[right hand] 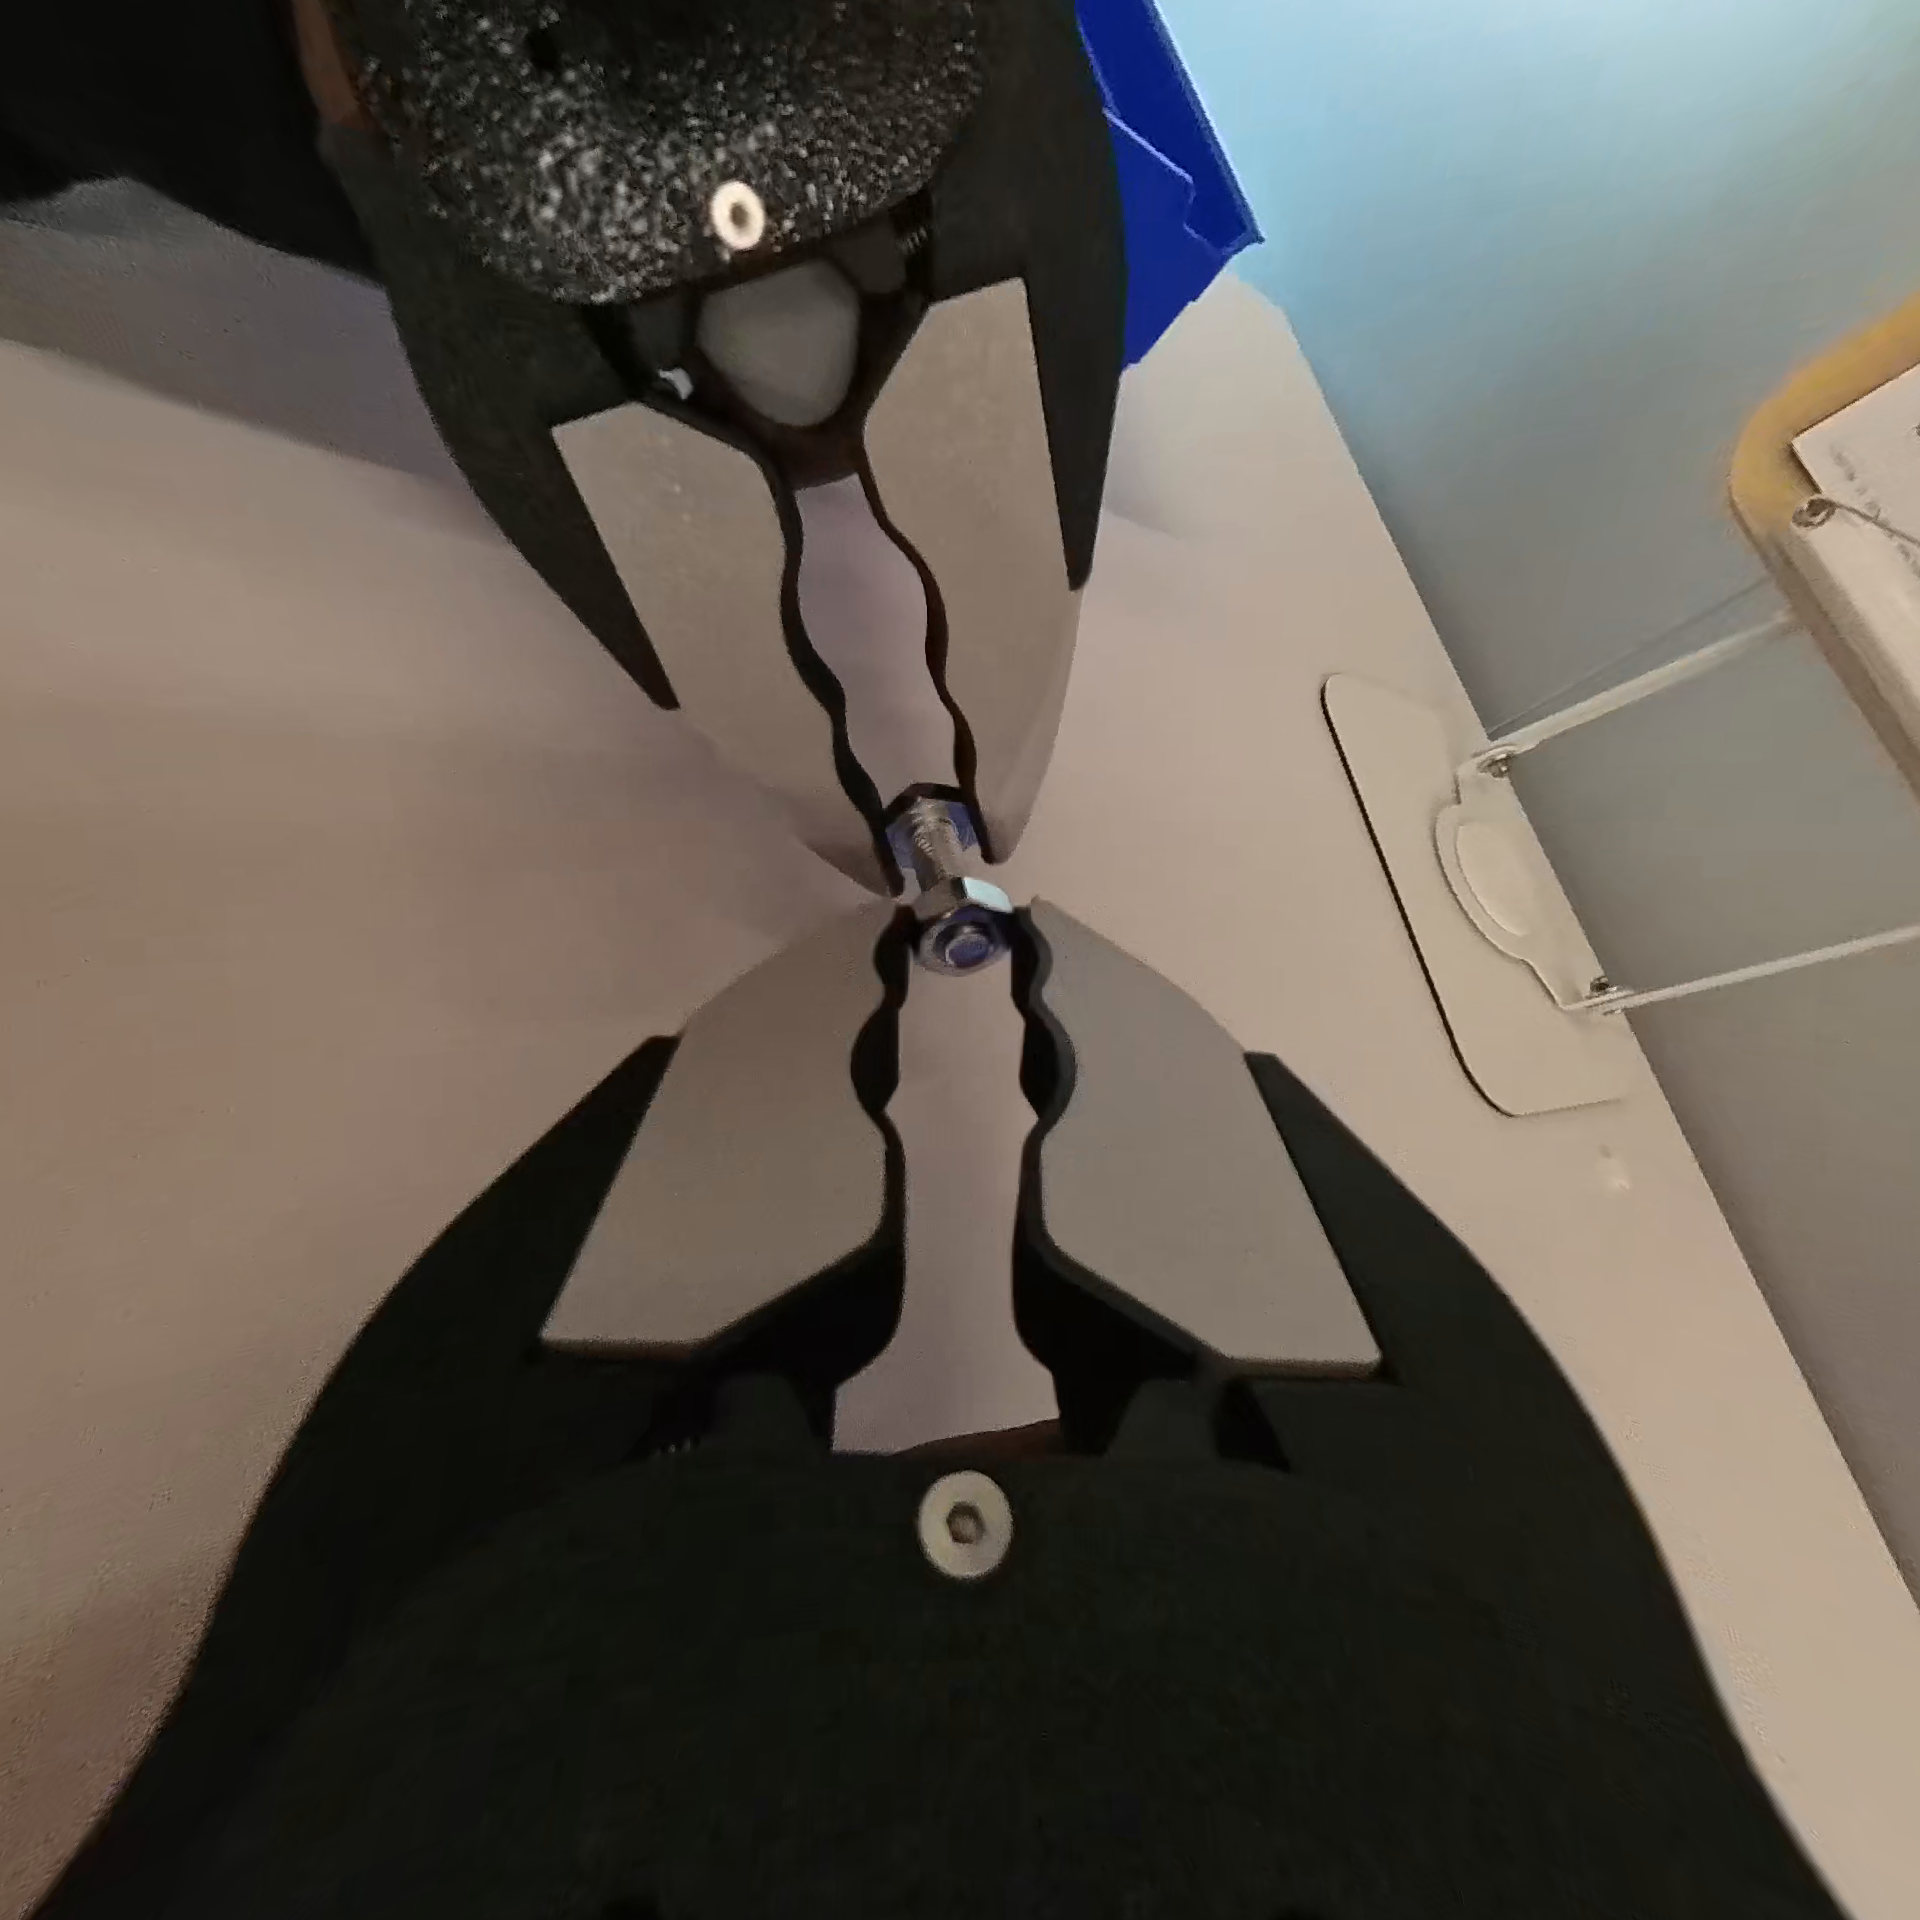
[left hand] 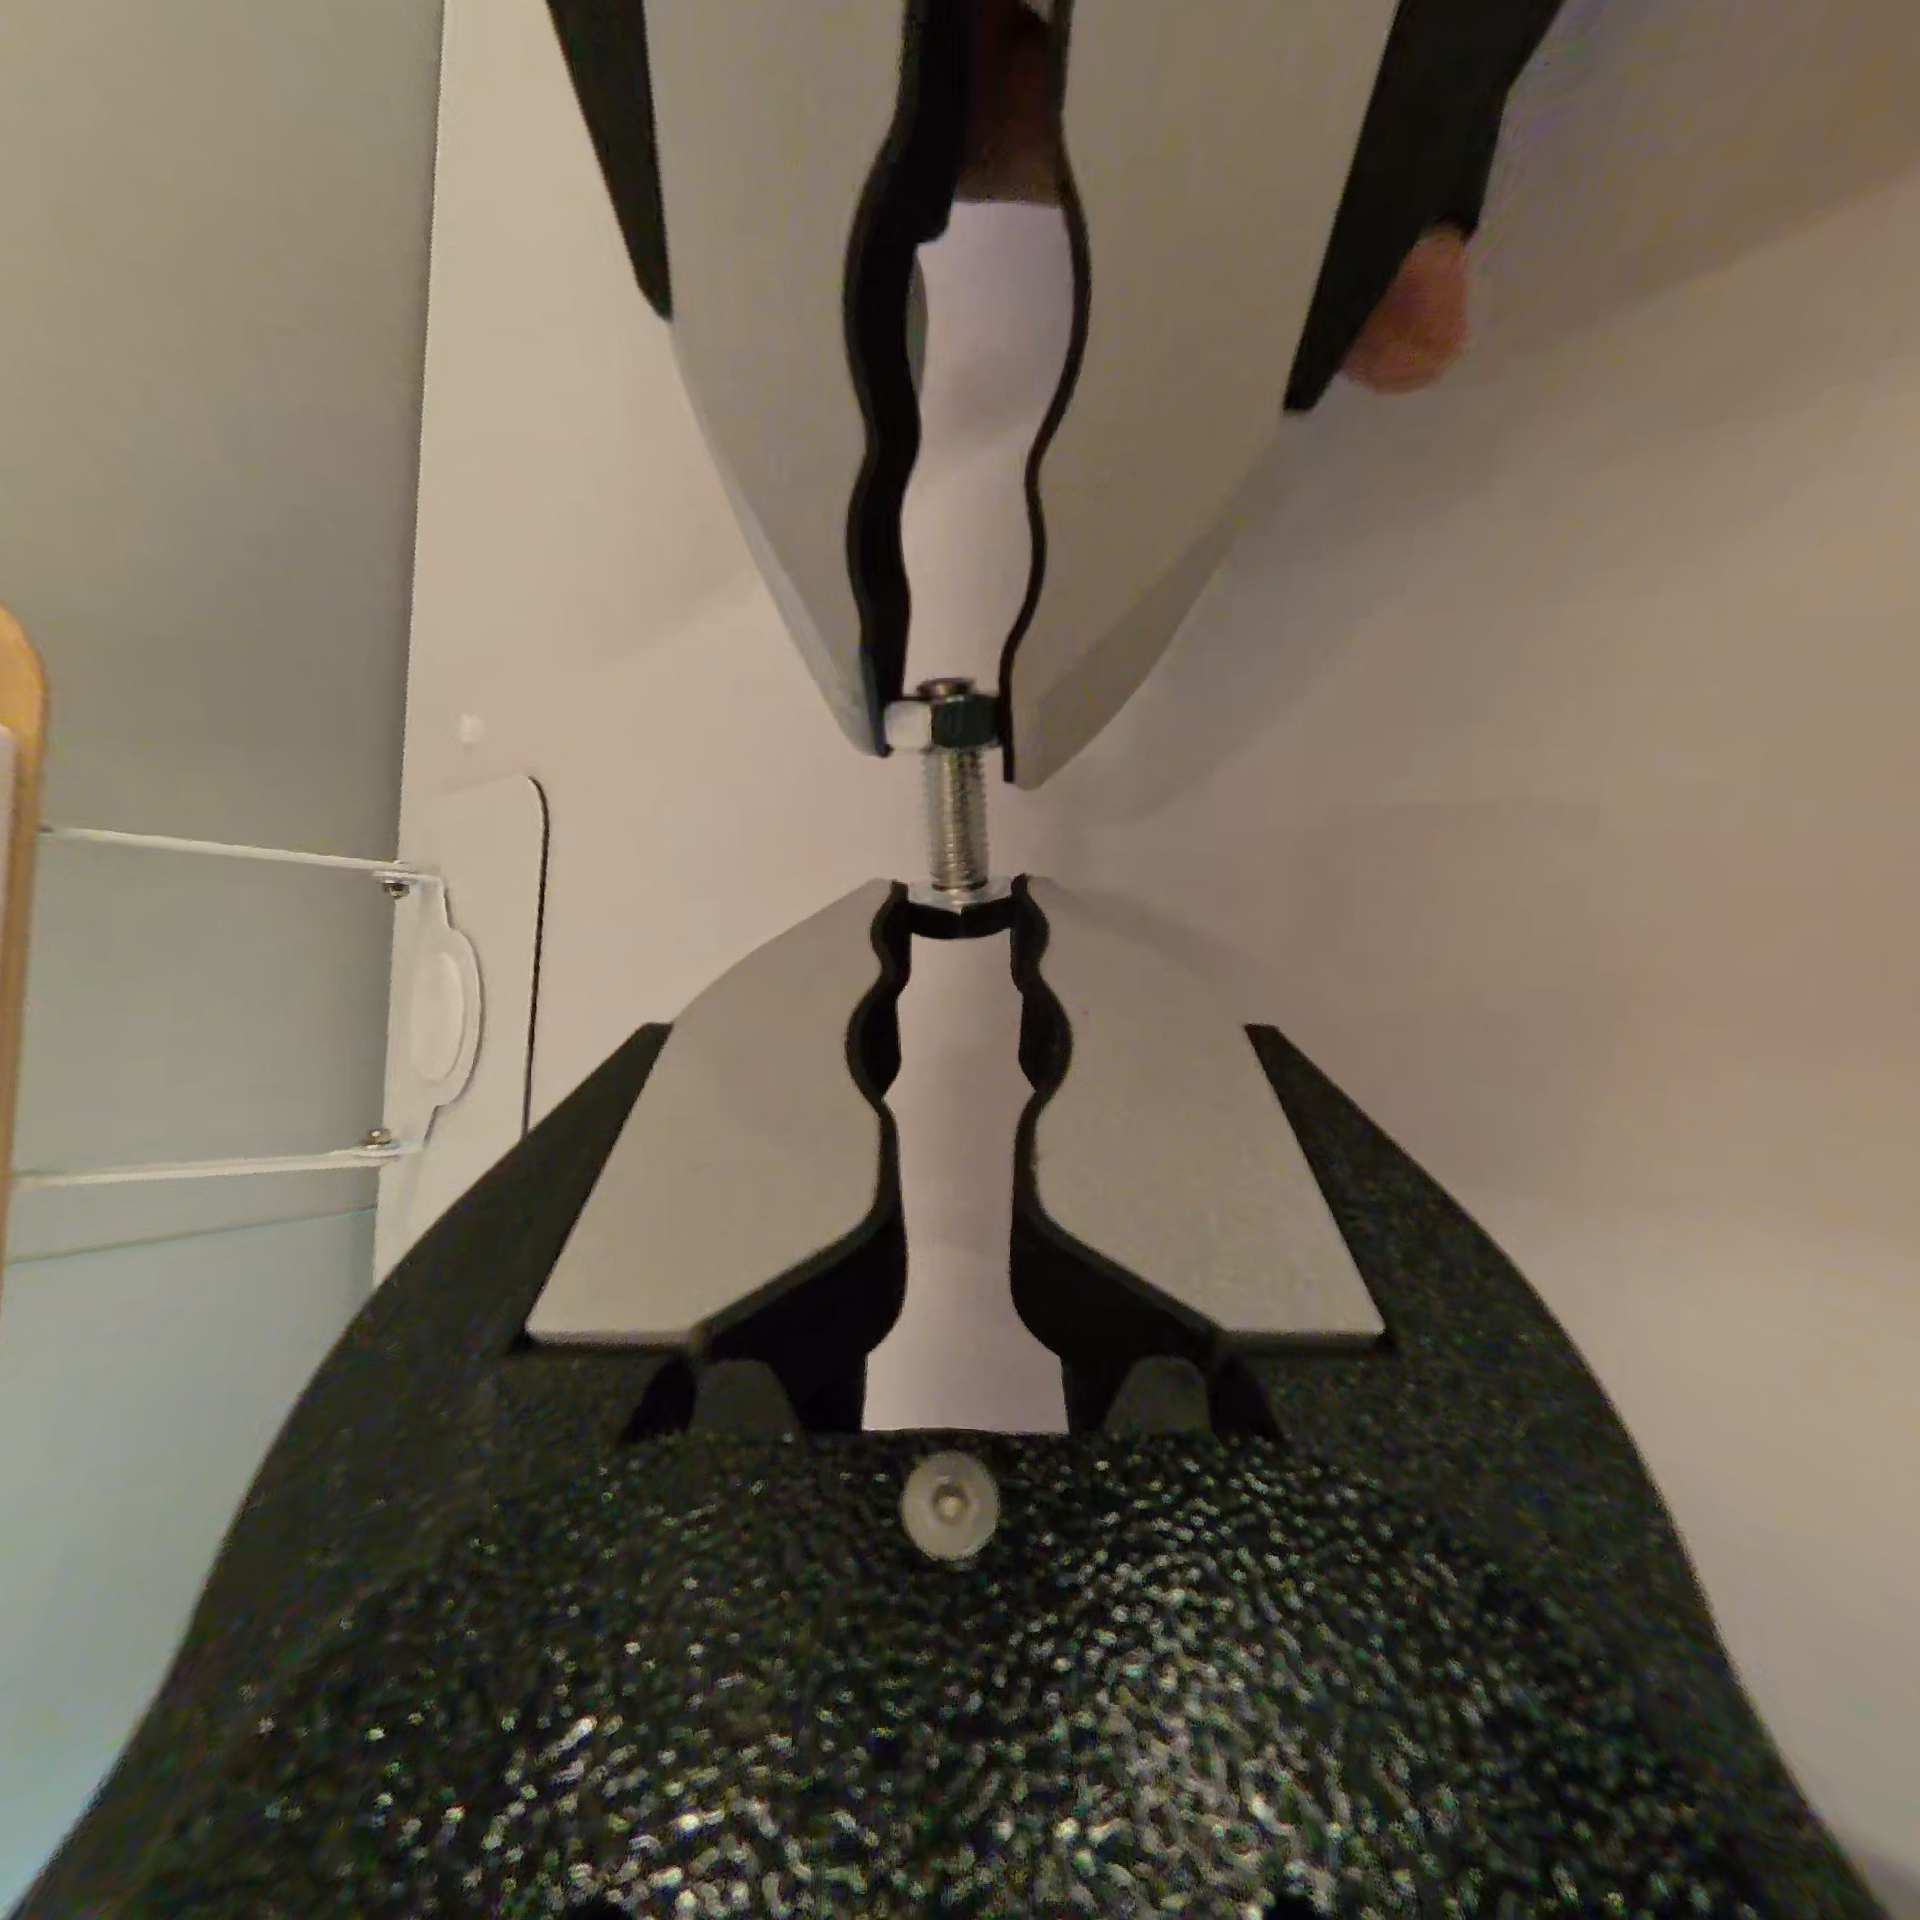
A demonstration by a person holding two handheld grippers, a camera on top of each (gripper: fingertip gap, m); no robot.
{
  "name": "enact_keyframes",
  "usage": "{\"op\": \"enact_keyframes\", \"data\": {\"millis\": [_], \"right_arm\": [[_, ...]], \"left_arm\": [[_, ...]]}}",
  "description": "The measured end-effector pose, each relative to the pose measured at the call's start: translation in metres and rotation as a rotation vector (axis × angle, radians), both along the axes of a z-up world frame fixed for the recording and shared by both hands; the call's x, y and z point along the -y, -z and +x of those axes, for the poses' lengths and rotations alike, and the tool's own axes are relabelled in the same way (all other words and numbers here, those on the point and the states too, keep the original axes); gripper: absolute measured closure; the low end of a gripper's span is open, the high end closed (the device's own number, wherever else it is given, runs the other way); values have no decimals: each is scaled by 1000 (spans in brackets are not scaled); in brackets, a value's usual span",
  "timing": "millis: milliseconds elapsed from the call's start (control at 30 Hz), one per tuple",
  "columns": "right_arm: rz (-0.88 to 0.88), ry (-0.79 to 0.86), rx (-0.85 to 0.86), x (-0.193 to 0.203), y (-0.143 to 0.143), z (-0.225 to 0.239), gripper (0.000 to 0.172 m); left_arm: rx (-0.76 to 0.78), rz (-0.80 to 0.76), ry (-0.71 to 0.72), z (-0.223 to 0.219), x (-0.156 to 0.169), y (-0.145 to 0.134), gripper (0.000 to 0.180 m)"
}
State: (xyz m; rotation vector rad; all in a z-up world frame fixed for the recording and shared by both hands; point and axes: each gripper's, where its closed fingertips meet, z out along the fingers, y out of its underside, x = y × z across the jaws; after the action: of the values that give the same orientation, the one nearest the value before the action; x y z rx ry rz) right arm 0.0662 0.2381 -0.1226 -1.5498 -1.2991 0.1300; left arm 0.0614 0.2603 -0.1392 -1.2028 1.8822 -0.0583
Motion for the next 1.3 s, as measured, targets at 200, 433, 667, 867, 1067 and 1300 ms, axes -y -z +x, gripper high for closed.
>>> {"op": "enact_keyframes", "data": {"millis": [200, 433, 667, 867, 1067, 1300], "right_arm": [[-638, 175, -518, -4, 0, 1, 154], [-430, 66, -451, -11, -11, 9, 131], [36, 15, -57, -10, -10, 11, 127], [34, 19, -11, -8, -4, 4, 154], [-706, 207, -559, -11, 4, 6, 154], [-537, 111, -362, -15, 11, 13, 112]], "left_arm": [[-37, 246, -16, 0, -11, -7, 162], [29, 142, -70, -1, -14, -12, 163], [39, -22, -54, -4, -7, -6, 163], [5, 51, -35, -1, -6, -4, 163], [-56, 337, -33, 1, -17, -7, 162], [38, 117, -59, 2, -13, -4, 163]]}}
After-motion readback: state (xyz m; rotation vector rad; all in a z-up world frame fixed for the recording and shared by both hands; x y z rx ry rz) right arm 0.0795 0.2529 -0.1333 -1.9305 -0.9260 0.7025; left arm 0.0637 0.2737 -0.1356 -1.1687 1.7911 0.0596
